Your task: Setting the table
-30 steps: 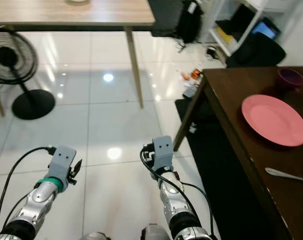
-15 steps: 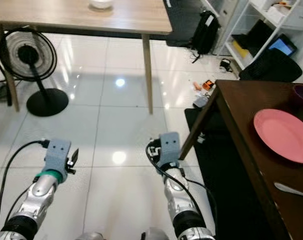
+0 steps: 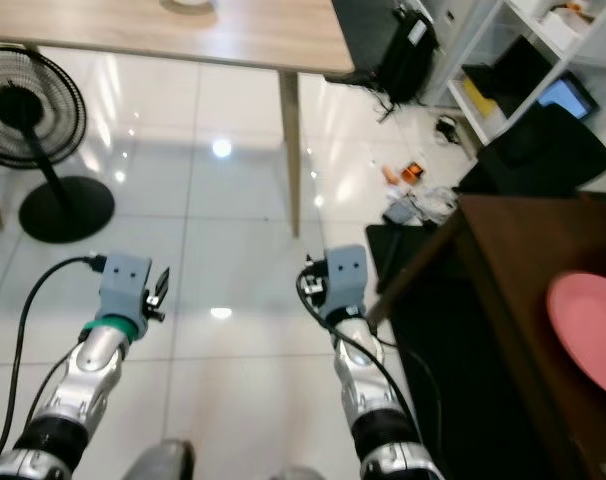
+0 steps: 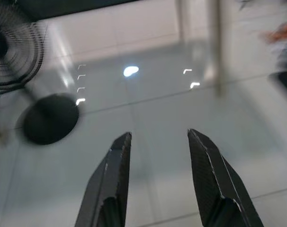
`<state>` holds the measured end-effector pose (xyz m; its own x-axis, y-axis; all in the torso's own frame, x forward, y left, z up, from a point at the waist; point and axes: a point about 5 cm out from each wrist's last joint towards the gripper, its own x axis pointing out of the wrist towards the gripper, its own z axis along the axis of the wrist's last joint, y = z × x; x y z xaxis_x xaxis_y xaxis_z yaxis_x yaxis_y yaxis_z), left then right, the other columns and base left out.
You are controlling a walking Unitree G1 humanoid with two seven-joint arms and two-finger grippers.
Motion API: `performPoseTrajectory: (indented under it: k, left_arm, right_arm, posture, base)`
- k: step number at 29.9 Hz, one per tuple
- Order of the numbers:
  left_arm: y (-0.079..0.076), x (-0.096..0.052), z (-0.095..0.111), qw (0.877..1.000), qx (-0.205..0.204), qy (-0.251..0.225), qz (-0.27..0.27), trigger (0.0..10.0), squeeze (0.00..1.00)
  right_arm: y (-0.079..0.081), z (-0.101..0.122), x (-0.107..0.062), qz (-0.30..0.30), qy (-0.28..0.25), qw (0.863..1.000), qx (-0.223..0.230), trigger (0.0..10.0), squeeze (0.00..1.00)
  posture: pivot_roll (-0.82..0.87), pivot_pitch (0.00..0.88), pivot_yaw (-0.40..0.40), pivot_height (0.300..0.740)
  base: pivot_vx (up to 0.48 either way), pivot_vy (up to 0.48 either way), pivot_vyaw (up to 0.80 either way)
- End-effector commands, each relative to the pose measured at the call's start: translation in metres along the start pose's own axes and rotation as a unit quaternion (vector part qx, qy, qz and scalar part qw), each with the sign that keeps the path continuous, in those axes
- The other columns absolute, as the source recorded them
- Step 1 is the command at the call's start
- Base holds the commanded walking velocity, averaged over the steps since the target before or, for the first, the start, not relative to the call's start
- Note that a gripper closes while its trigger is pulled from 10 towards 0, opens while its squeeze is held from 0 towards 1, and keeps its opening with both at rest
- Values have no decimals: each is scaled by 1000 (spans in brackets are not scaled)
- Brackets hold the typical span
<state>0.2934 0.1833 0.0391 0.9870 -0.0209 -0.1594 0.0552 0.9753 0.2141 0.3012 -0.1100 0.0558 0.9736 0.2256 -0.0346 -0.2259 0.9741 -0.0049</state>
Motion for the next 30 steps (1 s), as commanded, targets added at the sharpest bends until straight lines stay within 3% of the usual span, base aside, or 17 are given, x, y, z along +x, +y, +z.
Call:
performPoseTrajectory:
  k: [1, 14, 24, 30]
  left_arm:
    - [-11, 0, 1, 1000, -10, 1, -12, 10000, 0]
    - [-16, 1, 10, 999, 8, -19, -34, 10000, 0]
    - [-29, 2, 35, 987, 84, -85, -106, 10000, 0]
    - [-33, 4, 47, 982, 92, -110, -119, 10000, 0]
  right_arm:
    - [-15, -8, -7, -22, 20, 1000, -8, 10000, 0]
    - [-23, -6, -9, -35, 22, 999, -10, 10000, 0]
    - [-49, 19, -22, -97, -46, 989, -98, 10000, 0]
    - [-54, 26, -27, -115, -61, 985, -113, 10000, 0]
  posture:
    - [40, 0, -35, 740]
    - [37, 0, -23, 740]
    - [-8, 0, 40, 740]
    - [-30, 0, 60, 740]
  base:
    - [480, 0, 0]
    - [480, 0, 0]
    - [480, 0, 0]
    - [480, 0, 0]
